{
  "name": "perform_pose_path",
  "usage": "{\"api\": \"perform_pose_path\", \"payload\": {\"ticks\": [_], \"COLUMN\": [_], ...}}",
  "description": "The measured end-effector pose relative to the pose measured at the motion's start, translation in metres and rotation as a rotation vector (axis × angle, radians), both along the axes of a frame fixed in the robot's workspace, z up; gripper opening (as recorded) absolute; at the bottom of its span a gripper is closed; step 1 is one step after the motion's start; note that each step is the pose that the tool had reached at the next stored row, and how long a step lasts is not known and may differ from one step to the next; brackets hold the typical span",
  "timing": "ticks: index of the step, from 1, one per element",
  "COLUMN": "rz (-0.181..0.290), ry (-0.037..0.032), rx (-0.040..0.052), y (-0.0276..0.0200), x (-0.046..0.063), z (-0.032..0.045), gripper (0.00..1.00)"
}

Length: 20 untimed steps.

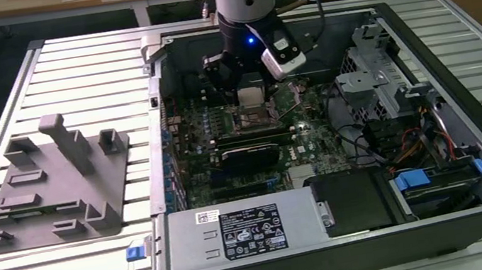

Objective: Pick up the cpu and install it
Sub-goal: 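Place the cpu into insertion slot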

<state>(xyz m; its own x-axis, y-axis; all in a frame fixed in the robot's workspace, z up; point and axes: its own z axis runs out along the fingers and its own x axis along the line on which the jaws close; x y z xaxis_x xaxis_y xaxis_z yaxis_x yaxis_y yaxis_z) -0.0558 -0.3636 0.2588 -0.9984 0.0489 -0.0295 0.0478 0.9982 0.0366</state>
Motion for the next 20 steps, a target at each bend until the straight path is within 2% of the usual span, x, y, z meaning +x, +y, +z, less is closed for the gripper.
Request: {"api": "perform_pose_path", "payload": {"ticks": [9, 12, 20], "rz": [-0.004, -0.042, -0.184], "ry": [0.0000, 0.0000, 0.0000], "rx": [0.0000, 0.0002, -0.0003], "y": [0.0000, 0.0000, 0.0000], "x": [0.0001, 0.0000, 0.0000], "z": [0.0000, -0.0001, -0.0002], "gripper": [0.55, 0.55, 0.55]}}
